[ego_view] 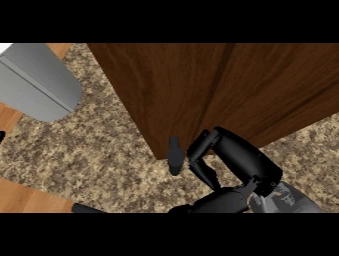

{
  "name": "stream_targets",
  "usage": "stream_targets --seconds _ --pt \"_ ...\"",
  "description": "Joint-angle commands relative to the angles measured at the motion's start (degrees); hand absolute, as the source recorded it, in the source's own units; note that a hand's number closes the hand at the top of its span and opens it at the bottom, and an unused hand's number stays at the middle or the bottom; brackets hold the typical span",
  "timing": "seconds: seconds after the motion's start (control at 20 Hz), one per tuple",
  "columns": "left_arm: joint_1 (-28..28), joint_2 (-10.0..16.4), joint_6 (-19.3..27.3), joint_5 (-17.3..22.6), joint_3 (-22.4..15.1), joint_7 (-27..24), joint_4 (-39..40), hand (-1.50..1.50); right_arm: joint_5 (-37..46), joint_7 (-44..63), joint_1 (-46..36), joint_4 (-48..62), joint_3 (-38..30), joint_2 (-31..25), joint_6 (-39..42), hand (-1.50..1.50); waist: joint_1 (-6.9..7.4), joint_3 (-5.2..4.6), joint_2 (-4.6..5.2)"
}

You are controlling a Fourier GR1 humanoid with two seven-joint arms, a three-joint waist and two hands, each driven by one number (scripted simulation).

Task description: Pick up the bottled water, place it into the cabinet and close the cabinet

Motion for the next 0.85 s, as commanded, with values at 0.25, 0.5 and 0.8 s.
stream_targets --seconds 0.25,0.5,0.8 --pt "1.6 -0.8 -1.2 0.7 0.7 -0.9 0.9 -1.50 3.0 0.7 -21.5 21.9 -8.9 4.1 -16.8 1.50 -0.95 0.43 -0.32" --pt "0.5 -1.0 -0.6 0.8 1.1 -0.8 1.2 -1.50 -1.4 0.5 -28.5 29.5 -11.9 4.2 -24.7 -1.50 -1.71 0.55 -0.04" --pt "1.4 -1.5 -1.6 0.8 0.5 -0.6 2.1 -1.50 -4.2 0.6 -34.1 33.8 -11.8 4.2 -29.8 -1.50 -3.00 0.47 -0.24"
